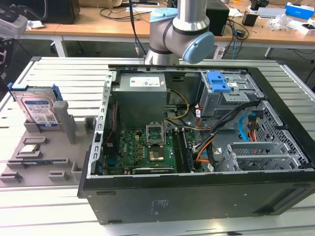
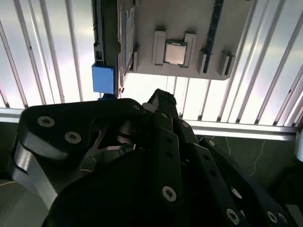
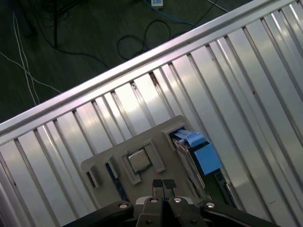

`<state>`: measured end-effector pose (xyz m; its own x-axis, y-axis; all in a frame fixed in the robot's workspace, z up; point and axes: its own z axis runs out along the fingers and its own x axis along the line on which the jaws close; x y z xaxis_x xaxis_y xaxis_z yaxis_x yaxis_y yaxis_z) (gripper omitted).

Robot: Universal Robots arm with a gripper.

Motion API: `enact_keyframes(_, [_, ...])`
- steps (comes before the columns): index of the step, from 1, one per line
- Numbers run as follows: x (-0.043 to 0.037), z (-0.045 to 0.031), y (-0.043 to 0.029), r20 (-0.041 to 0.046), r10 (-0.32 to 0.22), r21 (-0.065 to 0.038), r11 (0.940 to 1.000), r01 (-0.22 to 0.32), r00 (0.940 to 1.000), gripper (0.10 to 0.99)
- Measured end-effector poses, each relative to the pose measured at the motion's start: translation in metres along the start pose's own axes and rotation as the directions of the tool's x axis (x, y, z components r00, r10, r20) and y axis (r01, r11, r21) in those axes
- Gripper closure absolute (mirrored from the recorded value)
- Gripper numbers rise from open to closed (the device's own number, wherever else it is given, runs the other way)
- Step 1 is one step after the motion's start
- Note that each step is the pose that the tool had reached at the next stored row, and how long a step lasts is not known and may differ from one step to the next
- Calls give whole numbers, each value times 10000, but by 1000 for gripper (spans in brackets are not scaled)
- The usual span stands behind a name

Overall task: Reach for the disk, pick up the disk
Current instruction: 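Pick up the disk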

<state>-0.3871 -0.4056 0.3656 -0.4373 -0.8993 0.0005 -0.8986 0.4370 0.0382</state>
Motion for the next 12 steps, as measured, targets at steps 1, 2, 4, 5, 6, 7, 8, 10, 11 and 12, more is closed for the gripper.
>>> enact_keyframes(1, [0, 0, 0, -6, -165, 0, 9999, 165, 9999, 980])
enact_keyframes(2, [0, 0, 0, -10, -252, 0, 9997, 252, 9997, 980])
enact_keyframes(4, [0, 0, 0, -17, -451, 0, 9990, 451, 9990, 980])
enact_keyframes(5, [0, 0, 0, -21, -563, 0, 9984, 563, 9984, 980])
enact_keyframes(6, [0, 0, 0, -26, -689, -1, 9976, 689, 9976, 980])
enact_keyframes(7, [0, 0, 0, -34, -910, -1, 9959, 910, 9958, 980])
enact_keyframes(8, [0, 0, 0, -39, -1046, -1, 9945, 1046, 9945, 980])
enact_keyframes(10, [0, 0, 0, -52, -1366, -3, 9906, 1366, 9906, 980])
enact_keyframes(11, [0, 1, 0, -56, -1482, -3, 9890, 1482, 9889, 980])
enact_keyframes(12, [0, 0, 0, -61, -1605, -3, 9870, 1605, 9870, 980])
